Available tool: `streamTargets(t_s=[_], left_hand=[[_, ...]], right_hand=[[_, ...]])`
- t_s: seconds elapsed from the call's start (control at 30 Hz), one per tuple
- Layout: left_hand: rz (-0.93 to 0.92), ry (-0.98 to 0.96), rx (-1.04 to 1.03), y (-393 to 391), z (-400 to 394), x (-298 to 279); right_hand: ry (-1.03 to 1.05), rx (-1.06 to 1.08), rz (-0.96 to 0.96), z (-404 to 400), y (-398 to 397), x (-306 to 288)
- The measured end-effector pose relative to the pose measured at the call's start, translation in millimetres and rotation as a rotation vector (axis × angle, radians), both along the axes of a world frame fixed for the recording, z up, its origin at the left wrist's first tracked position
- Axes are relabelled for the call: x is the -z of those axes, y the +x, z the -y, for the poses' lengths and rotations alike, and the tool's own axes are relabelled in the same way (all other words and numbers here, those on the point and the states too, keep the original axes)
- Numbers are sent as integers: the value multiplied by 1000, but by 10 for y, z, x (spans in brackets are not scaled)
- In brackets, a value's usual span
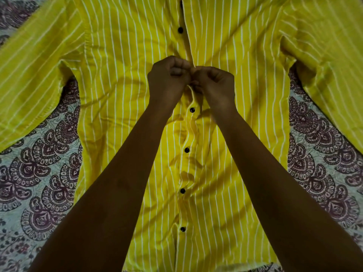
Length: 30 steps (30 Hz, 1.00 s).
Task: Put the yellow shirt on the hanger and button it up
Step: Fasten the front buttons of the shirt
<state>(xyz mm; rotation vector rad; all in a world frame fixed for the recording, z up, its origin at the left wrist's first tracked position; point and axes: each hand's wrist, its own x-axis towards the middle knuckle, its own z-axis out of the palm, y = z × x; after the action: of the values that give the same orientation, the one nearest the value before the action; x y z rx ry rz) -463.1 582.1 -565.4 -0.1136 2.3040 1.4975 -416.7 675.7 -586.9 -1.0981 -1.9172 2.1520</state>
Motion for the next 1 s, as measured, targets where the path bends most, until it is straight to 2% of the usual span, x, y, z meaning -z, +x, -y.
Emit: streamTargets(t_s=[0.2, 0.43, 0.57, 0.73, 1.0], left_hand=[[-9, -48, -76, 0, -15, -42], [-42, -76, 25, -40, -33, -46], [-33, -77, 61, -65, -11, -30], [-69, -108, -7, -44, -53, -22], [-53, -113, -5, -74, -81, -39]], right_hand=[[-151, 51, 53, -54, -15, -38], [-290, 41, 25, -68, 25, -170], [-310, 20, 42, -76, 22, -210], [-310, 22, 33, -79, 19, -201], [-352, 68, 82, -106, -35, -184]])
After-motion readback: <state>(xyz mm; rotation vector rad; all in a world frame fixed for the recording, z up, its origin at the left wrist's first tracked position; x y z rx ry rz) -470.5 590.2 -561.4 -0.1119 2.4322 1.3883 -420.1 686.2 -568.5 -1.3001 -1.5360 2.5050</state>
